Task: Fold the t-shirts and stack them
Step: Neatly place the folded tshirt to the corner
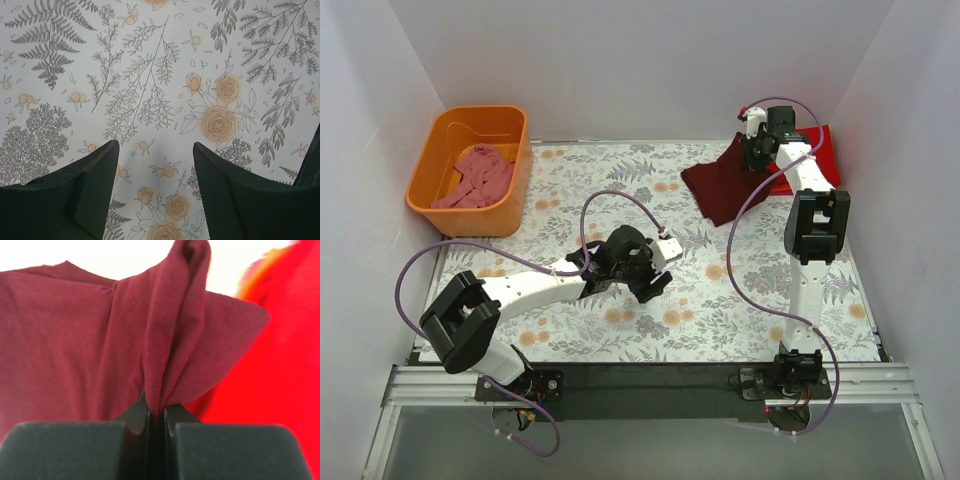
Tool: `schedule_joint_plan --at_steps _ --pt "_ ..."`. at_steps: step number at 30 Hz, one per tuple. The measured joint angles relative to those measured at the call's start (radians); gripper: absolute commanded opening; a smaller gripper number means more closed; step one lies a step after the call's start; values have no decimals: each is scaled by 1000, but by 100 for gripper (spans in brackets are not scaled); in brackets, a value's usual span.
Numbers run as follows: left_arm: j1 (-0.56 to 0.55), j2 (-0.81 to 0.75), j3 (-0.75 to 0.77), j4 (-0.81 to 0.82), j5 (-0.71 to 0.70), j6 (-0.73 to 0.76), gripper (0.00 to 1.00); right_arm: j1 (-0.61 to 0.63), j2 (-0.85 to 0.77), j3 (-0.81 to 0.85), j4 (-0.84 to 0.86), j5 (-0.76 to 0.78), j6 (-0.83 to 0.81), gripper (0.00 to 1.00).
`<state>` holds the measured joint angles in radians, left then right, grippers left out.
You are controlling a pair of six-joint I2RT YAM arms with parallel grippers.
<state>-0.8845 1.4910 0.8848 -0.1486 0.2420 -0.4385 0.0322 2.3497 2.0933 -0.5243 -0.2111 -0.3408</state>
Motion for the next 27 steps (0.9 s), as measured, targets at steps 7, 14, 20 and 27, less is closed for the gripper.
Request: schedule_joint_plan --at_steps 7,14,20,27 --pt "2 -10 -13 -46 -18 -11 83 -19 -18 37 -5 52 -70 1" --pt "2 -10 -13 -67 -24 -10 85 -10 -68 45 -8 68 -81 1" --pt "2 -10 -13 -85 -24 -10 85 -10 -117 74 -4 71 -80 1" --pt "2 -10 -13 -89 -25 -10 85 -10 -146 89 2 79 -76 1"
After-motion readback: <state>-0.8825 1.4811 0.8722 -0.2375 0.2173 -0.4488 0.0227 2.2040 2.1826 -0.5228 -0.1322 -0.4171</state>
